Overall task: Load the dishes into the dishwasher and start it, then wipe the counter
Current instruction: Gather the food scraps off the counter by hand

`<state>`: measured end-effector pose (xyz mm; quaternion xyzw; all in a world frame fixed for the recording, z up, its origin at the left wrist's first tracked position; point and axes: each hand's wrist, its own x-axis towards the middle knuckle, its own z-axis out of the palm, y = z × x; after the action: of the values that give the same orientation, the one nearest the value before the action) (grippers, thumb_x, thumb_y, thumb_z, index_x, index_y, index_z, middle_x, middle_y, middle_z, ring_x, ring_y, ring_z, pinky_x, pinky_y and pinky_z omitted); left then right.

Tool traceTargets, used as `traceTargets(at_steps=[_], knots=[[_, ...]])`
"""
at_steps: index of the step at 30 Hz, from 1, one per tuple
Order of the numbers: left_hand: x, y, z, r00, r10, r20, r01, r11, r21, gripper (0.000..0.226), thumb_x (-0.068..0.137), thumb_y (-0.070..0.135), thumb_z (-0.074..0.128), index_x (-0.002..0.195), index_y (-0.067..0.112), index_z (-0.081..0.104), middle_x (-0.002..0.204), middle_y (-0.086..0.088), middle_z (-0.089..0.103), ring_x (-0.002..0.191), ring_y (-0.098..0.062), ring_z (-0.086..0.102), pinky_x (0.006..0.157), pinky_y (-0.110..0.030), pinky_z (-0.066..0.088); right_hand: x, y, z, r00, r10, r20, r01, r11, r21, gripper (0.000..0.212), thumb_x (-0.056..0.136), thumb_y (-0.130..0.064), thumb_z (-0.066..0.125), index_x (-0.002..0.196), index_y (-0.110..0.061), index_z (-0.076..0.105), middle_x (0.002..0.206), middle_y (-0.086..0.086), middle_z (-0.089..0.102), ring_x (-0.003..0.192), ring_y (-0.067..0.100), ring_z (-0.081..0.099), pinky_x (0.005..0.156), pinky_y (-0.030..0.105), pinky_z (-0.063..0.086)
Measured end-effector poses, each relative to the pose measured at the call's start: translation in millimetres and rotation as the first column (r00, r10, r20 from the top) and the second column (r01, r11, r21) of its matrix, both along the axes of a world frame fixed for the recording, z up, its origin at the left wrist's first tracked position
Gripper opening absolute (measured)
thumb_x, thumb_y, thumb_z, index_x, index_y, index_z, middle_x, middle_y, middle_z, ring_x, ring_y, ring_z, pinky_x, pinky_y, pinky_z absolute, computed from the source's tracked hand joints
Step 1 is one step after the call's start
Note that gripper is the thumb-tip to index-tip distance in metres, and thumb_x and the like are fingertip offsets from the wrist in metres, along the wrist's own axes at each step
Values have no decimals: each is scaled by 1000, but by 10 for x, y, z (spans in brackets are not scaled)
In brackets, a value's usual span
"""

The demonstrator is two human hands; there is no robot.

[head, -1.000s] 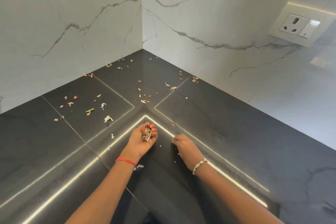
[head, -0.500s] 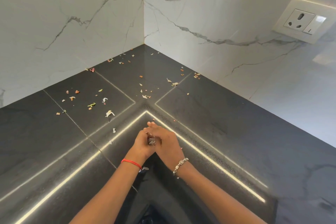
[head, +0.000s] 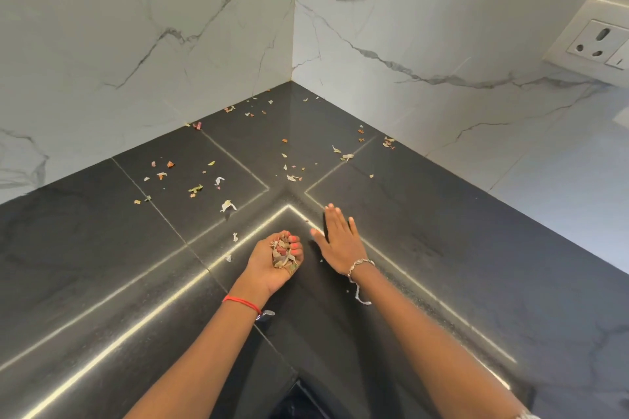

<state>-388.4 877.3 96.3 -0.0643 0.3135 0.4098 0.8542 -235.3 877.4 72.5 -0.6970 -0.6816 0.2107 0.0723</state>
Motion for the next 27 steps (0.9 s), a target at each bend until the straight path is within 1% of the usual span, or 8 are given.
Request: traceTargets(at_steps=[4, 8, 13, 16, 19, 22, 24, 27], knots=[[-112, -47, 9, 1000, 23, -5, -23, 1000, -4, 28, 96, 11, 31, 70, 11, 43, 51, -4, 46, 38, -12, 43, 38, -16, 39, -112, 108, 14, 973, 225, 58, -225, 974, -15, 55, 102, -39, 20, 150, -17, 4, 157, -5, -4, 144, 8, -5, 118, 33, -9], [-134, -95, 13, 999, 31, -21, -32, 999, -8, 29, 95, 10, 32, 69, 10, 44, 51, -5, 47, 37, -13, 44, 38, -16, 40, -47, -103, 76, 918, 349, -186, -363, 931, -45, 45, 103, -26, 22, 148, -19, 22, 155, -10, 13, 141, -1, 4, 114, 21, -6], [-93, -153, 34, 1000, -2, -21, 3, 999, 37, 11, 76, 5, 41, 67, 12, 41, 50, -4, 46, 36, -13, 43, 38, -15, 39, 232, -546, 226, 814, 136, -565, -280, 944, -177, 38, 97, -33, 40, 124, -13, 60, 138, -4, 49, 131, 0, 36, 113, 22, 21], [-78, -198, 14, 1000, -25, -4, 26, 998, 53, 9, 73, 6, 42, 67, 12, 41, 50, -4, 46, 36, -13, 43, 38, -16, 40, 391, -757, 360, 675, -137, -725, 57, 989, -134, 52, 78, -54, 50, 105, -15, 71, 118, 1, 66, 116, 9, 57, 105, 29, 40], [-67, -248, -14, 999, -50, -9, 50, 997, 57, 8, 74, 6, 43, 67, 12, 42, 51, -4, 46, 37, -13, 43, 38, -17, 39, 477, -909, 277, 732, -343, -588, 416, 909, -12, 63, 87, -51, 45, 110, 4, 64, 122, 22, 58, 119, 32, 51, 105, 41, 36], [-69, -303, -12, 998, -59, -13, 59, 997, 51, 10, 74, 5, 42, 66, 12, 43, 51, -4, 46, 37, -14, 43, 38, -17, 40, 277, -1095, 103, 903, -303, -304, 306, 951, -41, 54, 100, -32, 34, 145, -3, 26, 154, 9, 20, 144, 19, 14, 116, 28, 6], [-92, -343, -2, 999, -47, -9, 47, 998, 45, 12, 73, 5, 42, 63, 11, 44, 51, -5, 46, 36, -14, 43, 37, -17, 40, 48, -1130, -13, 954, -267, -132, 269, 963, -3, 65, 100, -40, 28, 149, -6, 2, 157, 5, -4, 145, 15, -7, 115, 29, -9], [-164, -385, 9, 1000, -27, -13, 27, 998, 57, 10, 74, 6, 43, 65, 11, 44, 51, -4, 45, 37, -14, 44, 38, -16, 40, -340, -1050, -89, 967, -254, 23, 253, 966, 44, 80, 92, -59, 11, 148, -6, -7, 156, 7, -12, 144, 17, -15, 112, 29, -15]])
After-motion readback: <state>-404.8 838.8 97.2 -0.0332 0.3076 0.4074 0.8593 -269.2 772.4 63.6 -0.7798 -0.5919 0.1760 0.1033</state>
